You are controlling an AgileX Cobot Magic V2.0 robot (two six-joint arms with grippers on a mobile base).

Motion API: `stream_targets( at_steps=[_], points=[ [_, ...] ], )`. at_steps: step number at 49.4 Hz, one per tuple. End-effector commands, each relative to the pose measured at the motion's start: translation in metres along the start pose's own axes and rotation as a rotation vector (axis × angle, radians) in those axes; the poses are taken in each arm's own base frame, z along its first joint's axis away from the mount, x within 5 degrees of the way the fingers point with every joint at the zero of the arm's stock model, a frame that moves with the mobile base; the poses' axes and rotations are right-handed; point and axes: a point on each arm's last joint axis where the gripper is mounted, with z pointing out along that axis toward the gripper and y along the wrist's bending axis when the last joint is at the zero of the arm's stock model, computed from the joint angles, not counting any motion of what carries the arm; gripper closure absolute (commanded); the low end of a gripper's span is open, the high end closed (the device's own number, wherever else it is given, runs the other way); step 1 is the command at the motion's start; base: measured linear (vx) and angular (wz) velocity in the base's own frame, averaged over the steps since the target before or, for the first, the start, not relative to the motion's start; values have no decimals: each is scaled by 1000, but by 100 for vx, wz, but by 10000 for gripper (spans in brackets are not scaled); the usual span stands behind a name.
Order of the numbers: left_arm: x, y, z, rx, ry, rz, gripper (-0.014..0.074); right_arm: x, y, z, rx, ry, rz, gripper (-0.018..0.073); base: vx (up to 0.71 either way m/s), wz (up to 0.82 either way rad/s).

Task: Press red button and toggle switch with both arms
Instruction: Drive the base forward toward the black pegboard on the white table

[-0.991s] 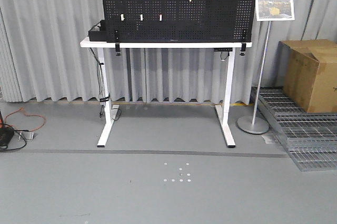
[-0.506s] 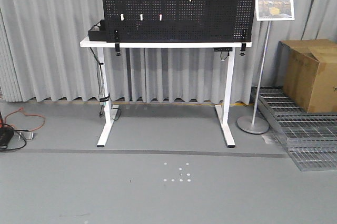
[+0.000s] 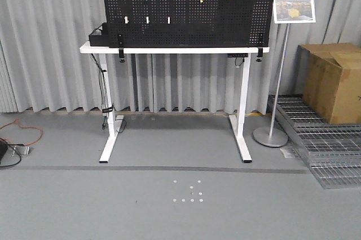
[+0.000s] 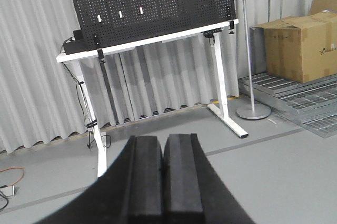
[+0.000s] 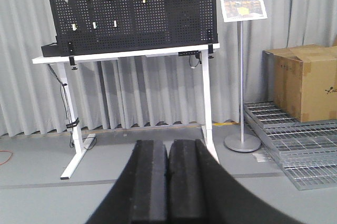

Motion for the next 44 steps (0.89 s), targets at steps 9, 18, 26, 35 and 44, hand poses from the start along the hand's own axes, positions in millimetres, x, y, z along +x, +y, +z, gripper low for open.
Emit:
stream_targets(
  at_steps=[9,18,26,35,44],
  points=[
    [4,0,0,-19,-48,-13,595,-5,0,-1,-5,-87,-11,562,24,6],
    [4,0,0,-19,-48,-13,595,-5,0,-1,-5,-87,-11,562,26,1],
    [4,0,0,-19,-48,-13,595,-5,0,-1,-5,-87,-11,562,32,-11],
    [4,0,0,-19,-48,-13,595,-5,0,-1,-5,-87,-11,562,39,-5],
    [4,0,0,-19,-48,-13,595,-5,0,-1,-5,-87,-11,562,46,1]
  ],
)
